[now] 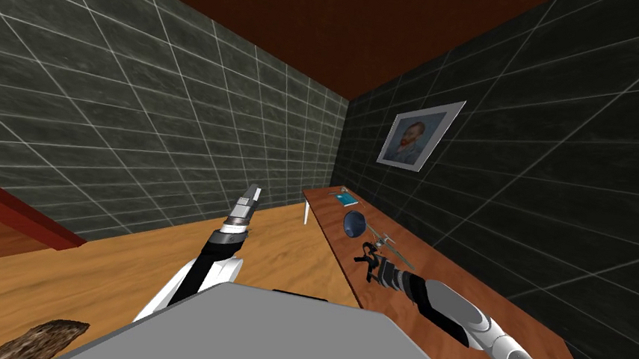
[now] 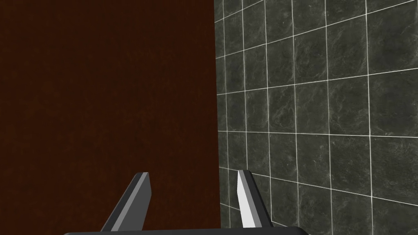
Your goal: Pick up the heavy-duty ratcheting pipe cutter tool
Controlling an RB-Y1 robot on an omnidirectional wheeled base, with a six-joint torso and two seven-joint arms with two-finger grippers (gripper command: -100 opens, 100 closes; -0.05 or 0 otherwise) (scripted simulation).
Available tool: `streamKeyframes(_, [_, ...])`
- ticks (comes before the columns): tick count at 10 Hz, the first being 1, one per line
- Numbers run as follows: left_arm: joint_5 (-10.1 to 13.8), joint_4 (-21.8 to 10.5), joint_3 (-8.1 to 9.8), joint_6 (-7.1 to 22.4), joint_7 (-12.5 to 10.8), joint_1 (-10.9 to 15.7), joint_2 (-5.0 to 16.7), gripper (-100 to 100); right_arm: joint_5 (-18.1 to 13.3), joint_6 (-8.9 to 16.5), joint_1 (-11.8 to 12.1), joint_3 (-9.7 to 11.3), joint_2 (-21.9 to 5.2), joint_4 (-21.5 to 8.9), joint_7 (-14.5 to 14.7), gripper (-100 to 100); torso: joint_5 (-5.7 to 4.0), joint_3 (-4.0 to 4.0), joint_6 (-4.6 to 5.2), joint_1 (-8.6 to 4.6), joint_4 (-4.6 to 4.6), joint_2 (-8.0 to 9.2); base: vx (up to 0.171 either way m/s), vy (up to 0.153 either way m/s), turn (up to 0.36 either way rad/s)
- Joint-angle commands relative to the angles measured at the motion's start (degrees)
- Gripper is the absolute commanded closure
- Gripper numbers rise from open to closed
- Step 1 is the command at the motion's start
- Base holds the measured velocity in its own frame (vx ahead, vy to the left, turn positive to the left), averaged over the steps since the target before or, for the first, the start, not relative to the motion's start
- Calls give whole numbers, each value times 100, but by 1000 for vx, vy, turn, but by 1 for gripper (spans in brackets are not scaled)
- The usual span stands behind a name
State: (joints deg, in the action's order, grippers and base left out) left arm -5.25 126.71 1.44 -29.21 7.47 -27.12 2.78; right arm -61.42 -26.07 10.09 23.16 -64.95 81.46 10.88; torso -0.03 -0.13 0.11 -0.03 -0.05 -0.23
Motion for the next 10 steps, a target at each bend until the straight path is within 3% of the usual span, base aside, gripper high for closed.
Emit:
streamKeyframes(1, [0, 0, 0, 0, 0, 0, 0, 0, -5, 127, 77, 41, -38, 192, -57, -100, 0, 0, 0, 0, 0, 0, 38, -30, -4])
streamKeyframes(2, [0, 0, 0, 0, 0, 0, 0, 0, 1, 330, 246, 100, -103, 408, -127, -100, 0, 2, -1, 1, 0, 4, 47, -26, -4])
streamKeyframes(3, [0, 0, 0, 0, 0, 0, 0, 0, 7, 214, 192, 55, -87, 315, -80, -100, 0, 1, 0, 2, 1, 2, 26, -12, -2])
streamKeyframes(4, [0, 0, 0, 0, 0, 0, 0, 0, 8, 249, 207, 60, -93, 340, -95, 100, 0, 3, -2, 6, 1, 7, 0, 0, 0])
streamKeyframes(8, [0, 0, 0, 0, 0, 1, 0, 0, 10, 241, 206, 60, -92, 340, -97, 100, 1, 5, -4, 9, 2, 10, 0, 0, 0])
streamKeyframes(9, [0, 0, 0, 0, 0, 1, 0, 0, 10, 241, 206, 60, -91, 340, -96, 0, 1, 5, -3, 9, 2, 10, 0, 0, 0])
streamKeyframes(10, [0, 0, 0, 0, 0, 1, 0, 0, -11, -45, -81, -18, 26, 54, 14, 100, 2, 5, -3, 10, 2, 10, -64, 35, 13])
